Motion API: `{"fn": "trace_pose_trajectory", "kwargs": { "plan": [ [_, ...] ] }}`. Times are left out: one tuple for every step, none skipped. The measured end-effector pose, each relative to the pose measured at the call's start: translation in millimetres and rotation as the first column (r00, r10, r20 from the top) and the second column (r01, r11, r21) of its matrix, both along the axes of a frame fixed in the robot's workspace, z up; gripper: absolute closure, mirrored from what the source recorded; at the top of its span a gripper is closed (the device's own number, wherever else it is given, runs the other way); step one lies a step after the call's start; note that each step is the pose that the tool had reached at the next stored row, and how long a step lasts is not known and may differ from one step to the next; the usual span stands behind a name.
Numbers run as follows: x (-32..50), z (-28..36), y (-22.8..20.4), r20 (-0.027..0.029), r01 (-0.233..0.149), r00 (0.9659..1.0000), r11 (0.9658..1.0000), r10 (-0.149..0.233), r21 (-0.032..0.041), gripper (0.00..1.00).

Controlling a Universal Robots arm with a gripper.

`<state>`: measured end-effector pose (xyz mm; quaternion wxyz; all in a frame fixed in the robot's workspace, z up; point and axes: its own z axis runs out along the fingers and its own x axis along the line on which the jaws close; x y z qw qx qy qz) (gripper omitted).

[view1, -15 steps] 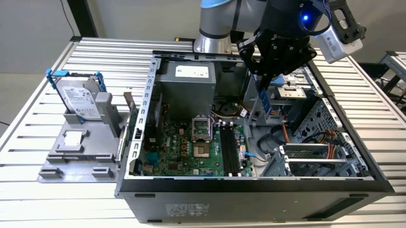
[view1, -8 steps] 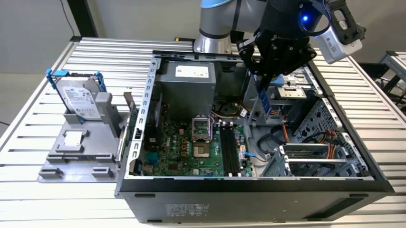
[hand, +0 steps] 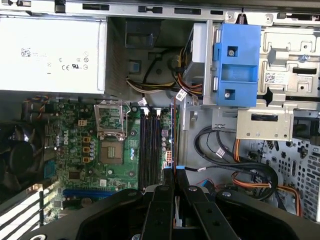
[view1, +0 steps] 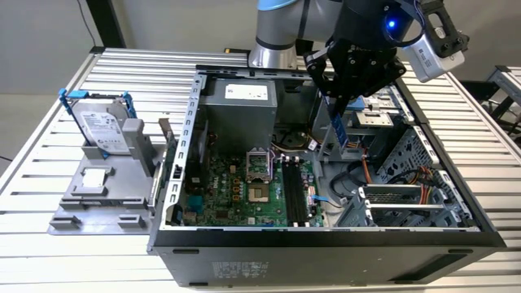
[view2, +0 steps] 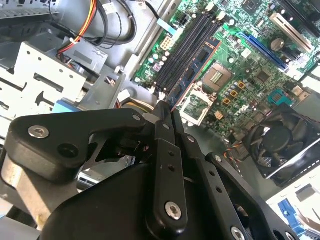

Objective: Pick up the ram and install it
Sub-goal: 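Insert the ram into the slot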

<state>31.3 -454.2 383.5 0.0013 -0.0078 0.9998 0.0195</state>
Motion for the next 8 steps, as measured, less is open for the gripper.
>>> {"fn": "trace_pose_trajectory", "kwargs": {
  "plan": [
    [0.0, 0.0, 0.0, 0.0, 0.0, 1.0, 1.0, 0.0, -0.0001, 1.0],
    [0.1, -0.1, 0.0, 0.0, 0.0, 1.0, 1.0, 0.0, -0.0001, 1.0],
    [0.1, -0.6, 0.1, 0.0, 0.0, 1.0, 1.0, 0.0, 0.0002, 1.0],
    [0.1, -2.0, 0.1, 0.0001, 0.0, 1.0, 1.0, 0.0, 0.0003, 1.0],
    [0.1, -3.7, 0.1, 0.0001, 0.0, 1.0, 1.0, 0.0, 0.0001, 1.0],
    [0.1, -5.3, 0.1, 0.0, 0.0, 1.0, 1.0, 0.0, -0.0003, 1.0],
    [0.1, -7.1, 0.2, 0.0, 0.0, 1.0, 1.0, 0.0, -0.0005, 1.0],
    [0.1, -9.1, 0.3, 0.0, 0.0, 1.0, 1.0, 0.0, -0.0008, 1.0]
  ]
}}
